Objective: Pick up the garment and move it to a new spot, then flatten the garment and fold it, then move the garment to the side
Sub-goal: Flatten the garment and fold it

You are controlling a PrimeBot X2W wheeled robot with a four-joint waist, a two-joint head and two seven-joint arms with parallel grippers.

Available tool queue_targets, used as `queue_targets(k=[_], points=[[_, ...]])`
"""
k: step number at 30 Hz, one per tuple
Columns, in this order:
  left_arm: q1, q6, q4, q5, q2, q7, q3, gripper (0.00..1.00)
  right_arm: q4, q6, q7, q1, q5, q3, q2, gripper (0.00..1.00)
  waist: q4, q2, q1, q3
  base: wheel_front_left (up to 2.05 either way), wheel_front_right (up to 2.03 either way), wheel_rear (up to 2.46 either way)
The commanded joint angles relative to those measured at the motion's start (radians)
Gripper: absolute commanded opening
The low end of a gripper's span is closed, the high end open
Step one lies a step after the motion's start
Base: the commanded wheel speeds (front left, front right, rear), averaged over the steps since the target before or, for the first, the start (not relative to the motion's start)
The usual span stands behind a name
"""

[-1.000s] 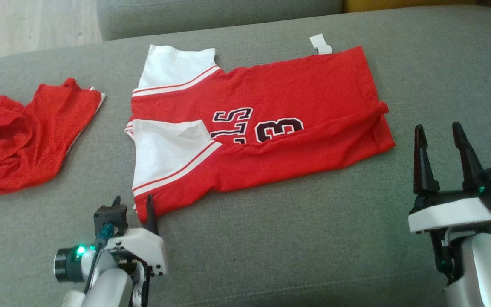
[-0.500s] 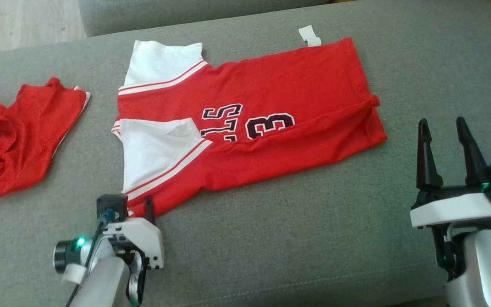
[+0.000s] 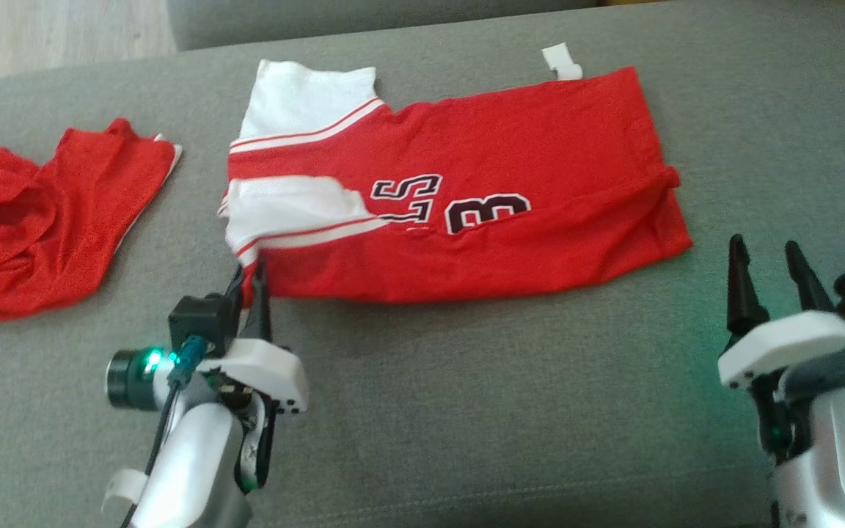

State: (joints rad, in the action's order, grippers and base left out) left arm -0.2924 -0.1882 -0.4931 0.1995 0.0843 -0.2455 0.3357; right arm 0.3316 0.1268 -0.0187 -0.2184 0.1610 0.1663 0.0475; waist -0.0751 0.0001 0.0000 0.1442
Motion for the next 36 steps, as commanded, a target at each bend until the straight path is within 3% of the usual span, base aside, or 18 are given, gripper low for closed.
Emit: queue_targets(k=[1, 3, 11, 16, 22, 27, 28, 36], points=[[-0.042, 0.004, 0.043, -0.006, 0.008, -0.013, -0.028, 0.0, -0.018, 0.004, -0.007, -0.057, 0.003, -0.012, 0.004, 1.0, 0.011, -0.0001, 0.0, 0.01, 0.0, 0.0, 0.0], [-0.041, 0.01, 0.079, -0.014, 0.005, -0.015, -0.015, 0.0, 0.033, 0.004, -0.02, -0.092, -0.05, 0.02, 0.003, 1.0, 0.025, -0.0001, 0.0, 0.022, 0.0, 0.0, 0.0], [-0.042, 0.018, 0.139, -0.032, -0.006, -0.016, 0.033, 0.0, 0.257, 0.004, -0.086, -0.237, -0.019, 0.032, 0.003, 1.0, 0.073, -0.0001, 0.0, 0.063, 0.0, 0.0, 0.0], [-0.045, 0.018, 0.138, -0.032, -0.007, -0.016, 0.041, 0.0, 0.336, 0.004, -0.085, -0.282, -0.063, 0.029, 0.003, 1.0, 0.088, -0.0001, 0.0, 0.077, 0.0, 0.0, 0.0], [-0.052, 0.014, 0.142, -0.03, -0.007, -0.016, 0.046, 0.0, 0.414, 0.004, -0.085, -0.325, -0.181, 0.105, 0.003, 1.0, 0.095, -0.0001, 0.0, 0.093, 0.0, 0.0, 0.0], [-0.064, 0.012, 0.144, -0.03, -0.005, -0.016, 0.049, 0.0, 0.478, 0.004, -0.087, -0.375, -0.191, 0.121, 0.003, 1.0, 0.093, -0.0001, 0.0, 0.111, 0.0, 0.0, 0.0], [-0.068, 0.012, 0.141, -0.029, -0.005, -0.016, 0.05, 0.0, 0.502, 0.004, -0.092, -0.392, -0.184, 0.11, 0.003, 0.0, 0.091, -0.0001, 0.0, 0.115, 0.0, 0.0, 0.0], [-0.065, 0.01, 0.113, -0.02, 0.019, -0.016, 0.038, 0.0, 0.547, 0.004, -0.089, -0.401, -0.14, 0.063, 0.007, 0.0, 0.067, -0.0001, 0.0, 0.084, 0.0, 0.0, 0.0]])
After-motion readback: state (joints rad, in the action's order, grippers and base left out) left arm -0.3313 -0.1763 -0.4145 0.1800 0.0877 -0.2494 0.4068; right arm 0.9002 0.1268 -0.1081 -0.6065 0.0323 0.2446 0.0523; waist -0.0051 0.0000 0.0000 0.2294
